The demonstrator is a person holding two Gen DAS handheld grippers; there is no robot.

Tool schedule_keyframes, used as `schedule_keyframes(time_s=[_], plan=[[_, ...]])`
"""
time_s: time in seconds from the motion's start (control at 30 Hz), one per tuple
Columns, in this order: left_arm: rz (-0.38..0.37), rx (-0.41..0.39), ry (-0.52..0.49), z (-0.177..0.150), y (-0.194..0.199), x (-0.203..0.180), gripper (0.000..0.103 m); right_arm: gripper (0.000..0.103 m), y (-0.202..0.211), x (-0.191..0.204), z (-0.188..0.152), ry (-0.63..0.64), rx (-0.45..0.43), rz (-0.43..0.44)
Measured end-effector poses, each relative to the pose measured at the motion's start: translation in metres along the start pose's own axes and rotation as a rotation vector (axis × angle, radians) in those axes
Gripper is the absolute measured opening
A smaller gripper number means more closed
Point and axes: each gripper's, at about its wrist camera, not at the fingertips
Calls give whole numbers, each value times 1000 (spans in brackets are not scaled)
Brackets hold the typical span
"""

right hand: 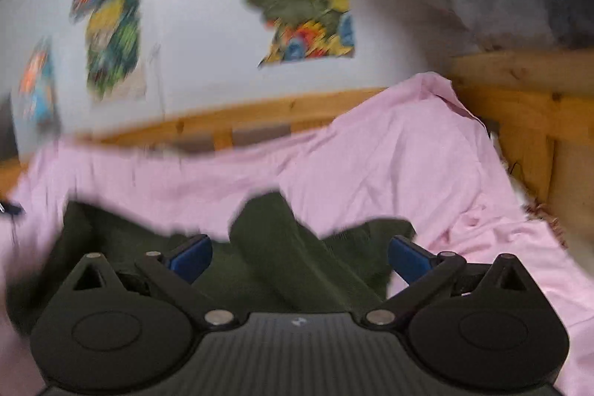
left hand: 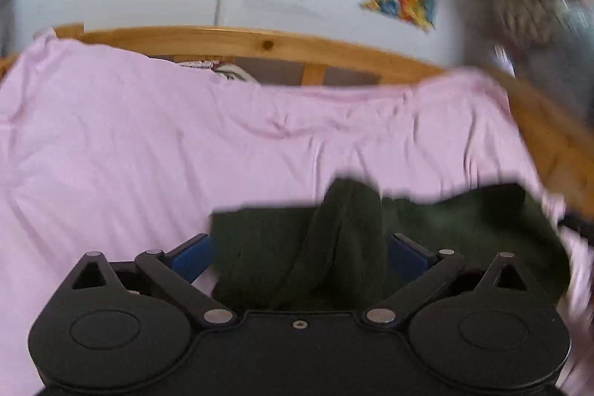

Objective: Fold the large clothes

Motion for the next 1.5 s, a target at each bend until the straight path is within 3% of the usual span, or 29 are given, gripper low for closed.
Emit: schedule_keyframes(time_s=[0.1,0.2,0.27,0.33,0.4,0.57,0.67,0.73,0.77,0.8,0.83,0.9,0.93,1.1,1.17,1.27,1.37,1.43,1.5], plan=[[44,39,-126,-44,18,-16,101,103,-6,13,-10,147,59,-29],[97,59,-216,-84,27,-37,99,103,-16,23,-14,193,73,-67],[182,91,-299,-106,24,-52,92,103,-20,25,-14,180,83,-83],[254,107,-373,-121,16,-63,75,103,-21,26,-15,162,101,-105],[263,107,-396,-123,11,-64,63,103,-19,24,-17,132,118,-130],[267,35,-266,-105,19,-38,61,103,7,8,-20,7,128,-125],[241,56,-210,-101,17,-26,61,101,16,4,-22,13,126,-140],[233,78,-224,-100,8,-27,62,93,15,3,-22,26,126,-147],[231,98,-234,-99,2,-29,62,86,13,2,-23,29,130,-149],[226,118,-236,-98,-4,-30,51,74,9,1,-23,27,134,-149],[210,139,-219,-97,-9,-30,31,67,6,-1,-24,16,140,-146],[189,158,-160,-95,-14,-27,21,15,1,-5,-24,-28,150,-140],[188,148,-136,-95,-13,-27,18,11,1,-10,-24,-64,146,-139],[136,24,125,-80,22,-5,13,5,15,-29,-14,-240,54,-72],[104,-28,233,-71,41,4,6,4,20,-34,-11,-290,30,-49],[66,-26,429,-72,48,28,4,4,17,-43,-12,-365,35,-42],[101,55,414,-92,29,38,4,4,6,-48,-20,-399,84,-70],[56,56,501,-105,25,52,5,5,1,-52,-25,-433,101,-83],[26,52,500,-108,28,56,7,5,-1,-53,-28,-448,111,-88]])
Point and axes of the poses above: each gripper's, at about its wrist camera, not at the fingertips, and y roughly against the way its jaws point, x to its left, z to its top
